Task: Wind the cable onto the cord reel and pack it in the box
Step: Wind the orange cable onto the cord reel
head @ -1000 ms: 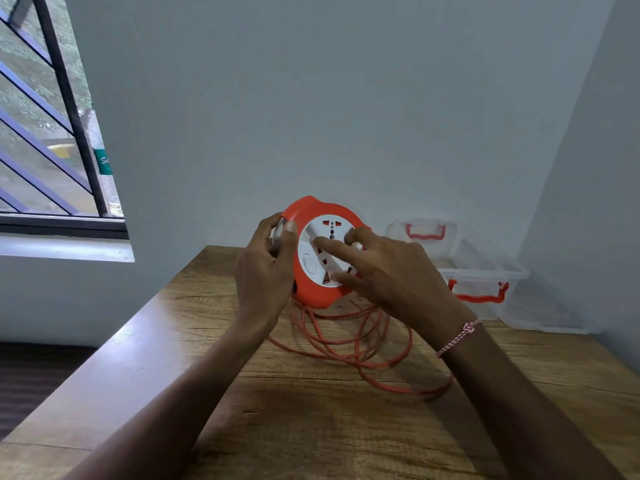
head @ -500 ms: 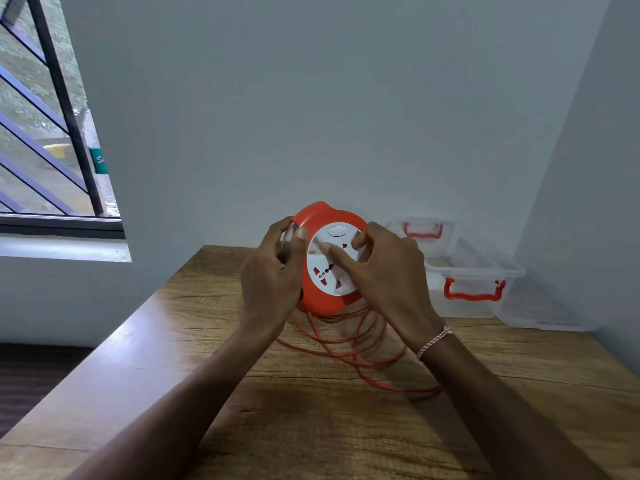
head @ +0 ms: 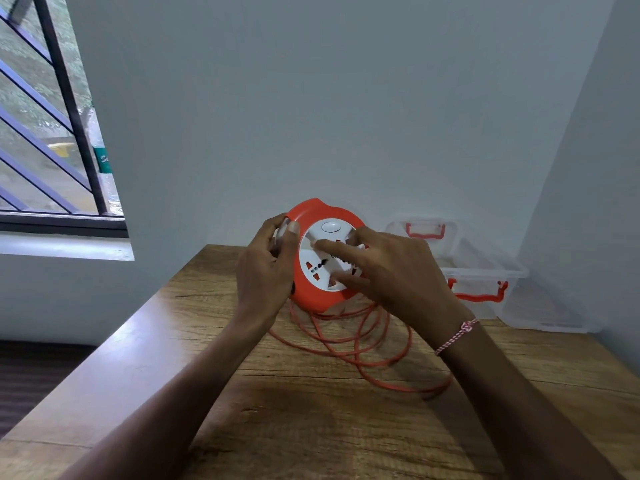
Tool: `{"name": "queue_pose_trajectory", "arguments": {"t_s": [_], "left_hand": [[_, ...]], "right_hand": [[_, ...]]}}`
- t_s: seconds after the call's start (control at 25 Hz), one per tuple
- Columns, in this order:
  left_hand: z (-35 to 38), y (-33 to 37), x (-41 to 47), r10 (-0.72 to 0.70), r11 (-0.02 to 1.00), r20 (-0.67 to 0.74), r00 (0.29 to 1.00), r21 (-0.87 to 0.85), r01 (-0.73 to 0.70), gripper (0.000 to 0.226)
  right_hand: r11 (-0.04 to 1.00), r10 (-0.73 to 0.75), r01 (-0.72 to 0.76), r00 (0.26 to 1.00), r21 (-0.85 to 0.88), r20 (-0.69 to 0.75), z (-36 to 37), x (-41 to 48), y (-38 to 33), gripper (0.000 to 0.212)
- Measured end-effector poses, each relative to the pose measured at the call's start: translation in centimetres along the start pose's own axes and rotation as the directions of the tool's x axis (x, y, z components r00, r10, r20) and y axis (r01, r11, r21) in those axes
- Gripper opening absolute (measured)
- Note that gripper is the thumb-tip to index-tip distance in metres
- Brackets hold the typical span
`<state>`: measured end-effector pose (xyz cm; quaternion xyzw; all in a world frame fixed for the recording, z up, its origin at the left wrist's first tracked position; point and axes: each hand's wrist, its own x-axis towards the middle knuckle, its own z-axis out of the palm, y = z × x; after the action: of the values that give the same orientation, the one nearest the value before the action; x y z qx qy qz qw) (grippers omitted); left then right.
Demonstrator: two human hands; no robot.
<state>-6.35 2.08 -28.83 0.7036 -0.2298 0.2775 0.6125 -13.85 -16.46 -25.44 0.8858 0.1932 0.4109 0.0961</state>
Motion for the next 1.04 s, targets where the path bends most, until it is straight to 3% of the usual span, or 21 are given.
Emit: {"name": "queue_pose_trajectory", "arguments": {"t_s": [0.08,0.16,0.28,0.36,0.44,0.56,0.64,0.72,0.88,0.96,1.04], "left_hand": [[0.1,0.0,-0.1,0.008,1.000,-0.005,1.000,0.006,-0.008,0.024],[0.4,0.0,-0.3,0.018,1.000,-0.014,1.000,0.017,-0.018,0.026],[0.8,0.1,-0.7,0.026,0.999,-0.008,1.000,0.040,-0.025,0.048],[0.8,0.0,-0.7,0.023,0.999,-0.009,1.000,0.050,-0.022,0.049],[0.7,-0.2,-0.5,0.015,0.999,-0.010,1.000,0.047,-0.015,0.040],[0.3,-0.4,0.0,0.008,0.999,-0.029,1.000,0.041,-0.006,0.023],[0.0,-0.4,0.3,-0.008,0.999,-0.036,0.999,0.033,0.009,0.022],[0.0,-0.5,0.3,-0.009,0.999,-0.030,1.000,0.031,0.010,0.023],[0.1,-0.1,0.0,0.026,0.999,-0.033,0.999,0.041,-0.025,0.022],[0.4,0.0,-0.2,0.048,0.998,-0.044,0.998,0.039,-0.046,0.024],[0.6,0.1,-0.5,0.062,0.997,-0.043,0.997,0.047,-0.060,0.037]], "right_hand": [[0.998,0.061,-0.061,0.998,0.033,-0.007,-0.1,0.0,-0.3,0.057],[0.972,0.213,-0.208,0.976,0.109,-0.037,0.2,0.0,-1.0,0.063],[0.775,0.556,-0.505,0.831,0.380,-0.028,1.3,0.6,-2.6,0.058],[0.669,0.649,-0.580,0.761,0.464,0.016,1.6,0.8,-2.7,0.052],[0.781,0.551,-0.498,0.834,0.378,-0.040,1.3,0.5,-1.8,0.049],[0.962,0.210,-0.205,0.978,0.181,-0.006,0.5,0.2,-0.2,0.047],[0.997,0.043,-0.049,0.994,0.057,0.101,0.5,0.1,0.1,0.052],[0.999,-0.016,0.020,0.988,-0.026,0.151,0.4,0.1,0.2,0.052],[1.000,0.015,-0.014,0.999,-0.021,0.037,0.0,0.1,0.0,0.052],[0.989,0.145,-0.144,0.989,0.021,-0.032,0.3,0.1,-0.9,0.060],[0.918,0.375,-0.357,0.923,0.171,-0.087,0.9,0.4,-2.0,0.069]]}}
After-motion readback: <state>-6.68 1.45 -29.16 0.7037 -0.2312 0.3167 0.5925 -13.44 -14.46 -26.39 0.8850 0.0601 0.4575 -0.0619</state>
